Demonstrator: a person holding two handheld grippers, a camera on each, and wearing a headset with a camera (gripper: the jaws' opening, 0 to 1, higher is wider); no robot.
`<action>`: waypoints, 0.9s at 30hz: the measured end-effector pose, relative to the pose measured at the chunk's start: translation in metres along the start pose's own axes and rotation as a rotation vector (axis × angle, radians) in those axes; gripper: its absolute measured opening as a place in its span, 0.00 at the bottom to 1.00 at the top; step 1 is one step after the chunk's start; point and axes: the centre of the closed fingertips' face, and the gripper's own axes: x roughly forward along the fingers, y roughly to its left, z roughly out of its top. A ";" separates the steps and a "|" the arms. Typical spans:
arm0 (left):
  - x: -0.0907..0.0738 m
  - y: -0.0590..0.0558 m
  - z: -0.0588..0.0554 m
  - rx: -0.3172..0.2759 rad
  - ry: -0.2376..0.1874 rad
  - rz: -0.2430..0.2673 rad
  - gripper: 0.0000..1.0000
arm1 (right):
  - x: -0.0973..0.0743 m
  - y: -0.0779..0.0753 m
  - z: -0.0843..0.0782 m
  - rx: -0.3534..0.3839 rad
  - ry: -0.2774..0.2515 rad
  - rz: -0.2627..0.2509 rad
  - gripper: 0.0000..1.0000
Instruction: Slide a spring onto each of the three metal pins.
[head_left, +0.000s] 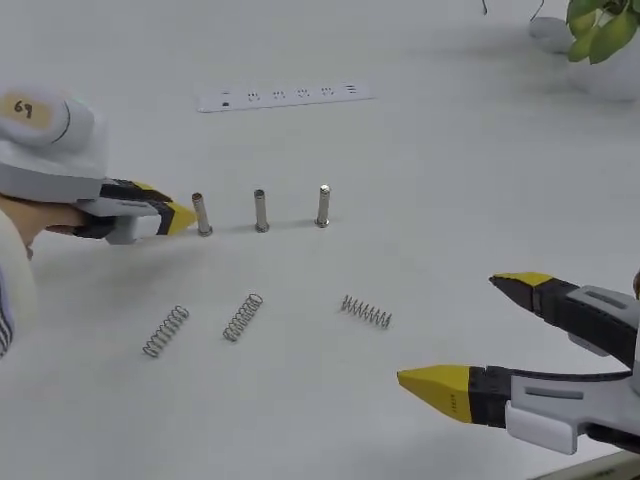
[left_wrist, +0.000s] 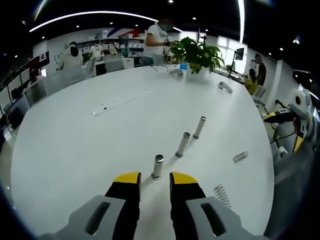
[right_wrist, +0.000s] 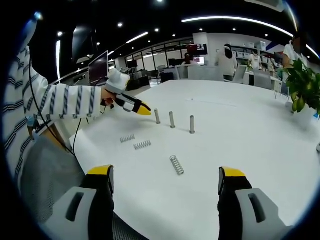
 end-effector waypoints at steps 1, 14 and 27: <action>-0.002 0.000 -0.002 -0.008 0.000 0.006 0.15 | 0.000 0.000 0.000 -0.001 0.000 -0.001 0.85; -0.025 -0.024 -0.033 -0.075 0.010 -0.009 0.18 | 0.002 0.001 0.000 -0.007 0.005 0.012 0.85; -0.040 -0.044 -0.058 -0.104 0.015 -0.007 0.19 | 0.005 0.002 0.002 -0.011 0.008 0.023 0.85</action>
